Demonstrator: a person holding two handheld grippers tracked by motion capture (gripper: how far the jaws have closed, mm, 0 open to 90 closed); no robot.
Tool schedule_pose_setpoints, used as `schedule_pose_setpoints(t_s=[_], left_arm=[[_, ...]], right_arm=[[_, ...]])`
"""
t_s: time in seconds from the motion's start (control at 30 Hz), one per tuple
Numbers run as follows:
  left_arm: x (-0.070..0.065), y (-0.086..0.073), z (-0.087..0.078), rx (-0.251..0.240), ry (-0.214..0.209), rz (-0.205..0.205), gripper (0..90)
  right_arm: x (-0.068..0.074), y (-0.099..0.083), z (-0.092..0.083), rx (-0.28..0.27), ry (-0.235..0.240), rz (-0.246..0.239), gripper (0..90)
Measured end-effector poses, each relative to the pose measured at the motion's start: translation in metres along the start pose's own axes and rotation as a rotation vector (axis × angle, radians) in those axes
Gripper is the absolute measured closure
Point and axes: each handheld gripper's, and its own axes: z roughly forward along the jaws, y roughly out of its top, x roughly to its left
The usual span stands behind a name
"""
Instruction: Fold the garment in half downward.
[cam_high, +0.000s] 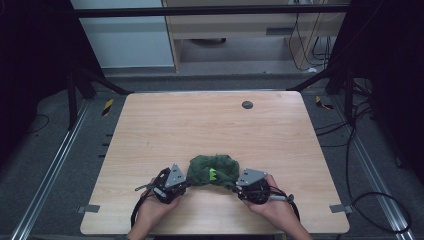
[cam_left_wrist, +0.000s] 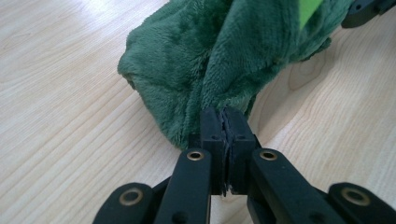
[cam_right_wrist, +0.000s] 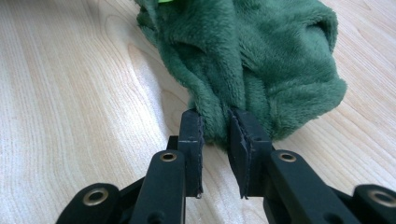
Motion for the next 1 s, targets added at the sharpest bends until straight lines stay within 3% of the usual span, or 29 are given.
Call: schedule_pose_setpoints(t_s=[0.27,0.4,0.53,0.6,0.8,0.9,1.0], left_arm=[[-0.005,-0.005,-0.005,-0.007,-0.004,-0.034,86.5],[-0.008,-0.007,-0.010,-0.012,-0.003,-0.051,79.6],[-0.011,-0.010,-0.011,0.006,0.009,-0.051,65.8],[-0.009,-0.011,-0.012,0.006,0.025,-0.059,63.4],[0.006,-0.016,-0.015,0.007,0.075,-0.136,38.1],[0.015,-0.018,-0.015,0.013,0.109,-0.186,25.8],[0.021,-0.020,-0.017,0.016,0.138,-0.221,19.5]], right_arm=[[0.001,-0.008,-0.001,-0.032,0.004,0.041,66.3],[0.003,-0.010,-0.006,-0.023,0.006,0.043,60.5],[0.006,-0.011,-0.007,-0.010,0.008,0.042,53.1],[0.005,-0.011,-0.007,-0.006,0.004,0.045,51.7],[-0.004,-0.014,-0.010,-0.007,-0.034,0.094,36.9],[-0.012,-0.016,-0.012,-0.012,-0.080,0.137,27.2],[-0.020,-0.019,-0.015,-0.004,-0.110,0.192,23.0]])
